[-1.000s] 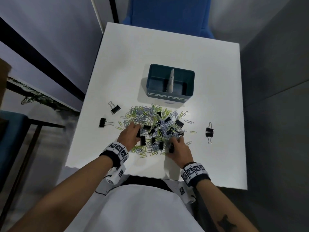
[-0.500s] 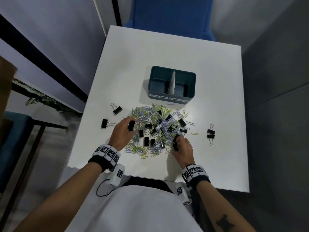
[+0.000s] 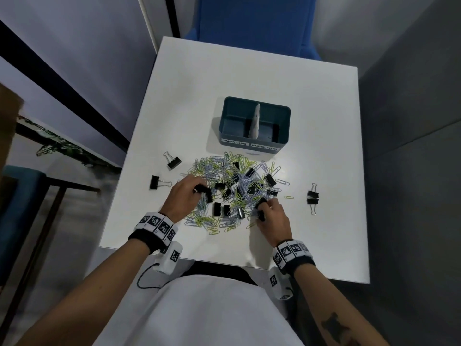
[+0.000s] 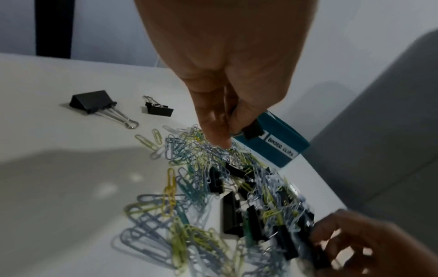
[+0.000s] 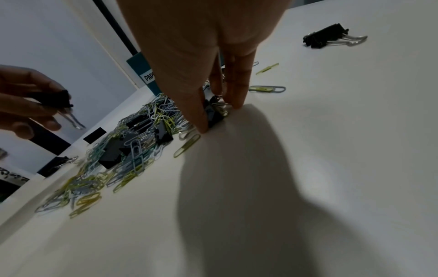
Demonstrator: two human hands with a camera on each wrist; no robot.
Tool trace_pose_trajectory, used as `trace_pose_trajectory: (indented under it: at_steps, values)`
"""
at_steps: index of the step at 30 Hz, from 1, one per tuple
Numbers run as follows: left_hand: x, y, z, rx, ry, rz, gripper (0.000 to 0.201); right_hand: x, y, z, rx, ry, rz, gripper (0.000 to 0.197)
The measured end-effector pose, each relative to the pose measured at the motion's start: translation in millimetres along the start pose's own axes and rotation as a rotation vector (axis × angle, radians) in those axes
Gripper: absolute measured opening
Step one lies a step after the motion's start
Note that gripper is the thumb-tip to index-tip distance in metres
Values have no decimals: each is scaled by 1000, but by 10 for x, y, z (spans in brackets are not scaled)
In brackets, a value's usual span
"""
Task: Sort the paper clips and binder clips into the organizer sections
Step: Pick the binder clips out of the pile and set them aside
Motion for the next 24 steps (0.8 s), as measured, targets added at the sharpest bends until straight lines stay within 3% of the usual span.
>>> trace_pose_trajectory:
  at_steps: [2,6,9,11,17,20,24]
  values:
    - [48,-86,13,-80,-63,11,35,12,-32,1,-7,-24,11,20]
    - [324,-400,140,-222,-438,-53,18,18,-14,14,-5,-51,23,21]
    - [595,-616,285,-239,-656,-120,14,17,2,4,29,-54,3,18]
    - [737,-664,336,-217,-706,-106,16,26,8,-8,46,-57,-6,17]
    - [665,-559,332,-175,-518,-327,34,50,8,-23,22,-39,-138,23]
    - [408,-344,341,-137,-284,-470,39,48,-9,-26,-22,-21,-195,21]
    - [40,144,284,42,0,-548,37,34,-83,-25,22,24,-269,31]
Point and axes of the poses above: each hand's wrist, its own z-axis away from the middle knuckle, its own y-axis out of the palm, x = y × z, the point moved 3 cm from there along -z, towards the middle knuckle, and after that the axes turned 12 degrees about z, right-handed, at the moved point
